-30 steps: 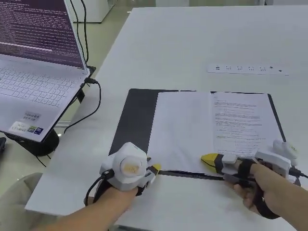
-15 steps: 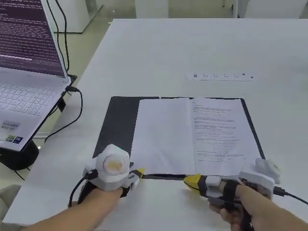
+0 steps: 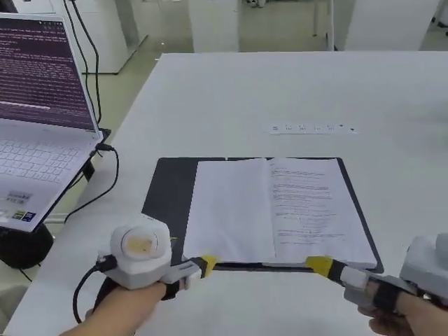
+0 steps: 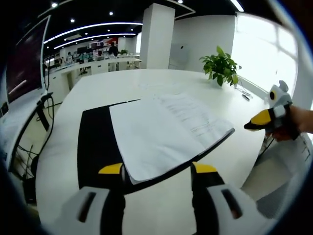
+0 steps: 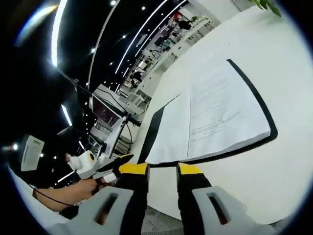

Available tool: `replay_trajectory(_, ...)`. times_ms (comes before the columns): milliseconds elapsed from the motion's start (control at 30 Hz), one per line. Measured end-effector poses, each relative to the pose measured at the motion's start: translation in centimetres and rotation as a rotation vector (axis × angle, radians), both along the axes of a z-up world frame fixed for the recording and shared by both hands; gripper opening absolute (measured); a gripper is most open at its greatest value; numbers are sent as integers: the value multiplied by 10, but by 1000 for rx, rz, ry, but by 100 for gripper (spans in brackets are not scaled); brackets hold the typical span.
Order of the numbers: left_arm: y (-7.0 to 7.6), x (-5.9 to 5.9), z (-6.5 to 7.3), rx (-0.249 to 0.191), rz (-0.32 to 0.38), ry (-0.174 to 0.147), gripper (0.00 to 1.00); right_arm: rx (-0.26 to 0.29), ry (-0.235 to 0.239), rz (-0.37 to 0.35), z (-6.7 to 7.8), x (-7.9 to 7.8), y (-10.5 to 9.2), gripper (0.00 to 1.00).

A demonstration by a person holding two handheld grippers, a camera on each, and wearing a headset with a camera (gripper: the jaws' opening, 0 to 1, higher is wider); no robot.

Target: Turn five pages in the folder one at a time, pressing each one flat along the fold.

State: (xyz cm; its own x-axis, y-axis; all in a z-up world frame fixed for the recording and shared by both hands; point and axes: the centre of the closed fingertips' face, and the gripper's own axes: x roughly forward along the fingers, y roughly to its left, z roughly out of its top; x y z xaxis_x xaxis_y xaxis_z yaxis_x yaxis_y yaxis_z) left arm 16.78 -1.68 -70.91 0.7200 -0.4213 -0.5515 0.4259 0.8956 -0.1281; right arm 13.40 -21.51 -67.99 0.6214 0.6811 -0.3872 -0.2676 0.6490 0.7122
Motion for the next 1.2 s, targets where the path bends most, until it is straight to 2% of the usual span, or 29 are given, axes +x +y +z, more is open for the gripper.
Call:
replay_trajectory(100,-2,-8,14,-17,10,-16,60,-81,-46,-8,3,0,-14,34)
replay_trajectory(167,-3,-13,22,-24,18,-30,65,-144,-86,-49,4,3,-28,49)
replay_trajectory(233,-4,-17,27,-22,24,-43,74,-202,-97,-80,1,4,-42,65)
replay_trajectory(300,-5,-21,31,-30,39,-43,82,-259,-118,-82,-1,2,-53,71)
replay_trajectory(400,-9,-28,32,-32,39,-42,86,-334,-130,-61,-4,-5,-61,75)
replay_trajectory(467,-11,-33,33,-27,35,-44,88,-386,-171,-81,0,-5,-69,82)
replay_trajectory(600,-13,-40,37,-16,17,-55,91,-422,-229,-121,9,1,-80,92)
replay_trajectory(667,-14,-41,39,-18,11,-66,94,-444,-250,-116,10,3,-83,94)
replay_trajectory(767,-14,-41,44,-26,16,-81,99,-448,-271,-120,17,6,-88,97)
replay_trajectory(833,-14,-41,48,-31,16,-86,99,-452,-308,-139,25,10,-93,100)
replay_trajectory(900,-15,-41,52,-38,8,-91,99,-482,-366,-141,36,13,-98,100)
replay_trajectory(1033,-16,-39,56,-32,7,-104,99,-468,-412,-152,49,14,-104,100)
replay_trajectory(1200,-21,-35,51,-25,-2,-87,99,-469,-401,-146,45,11,-108,100)
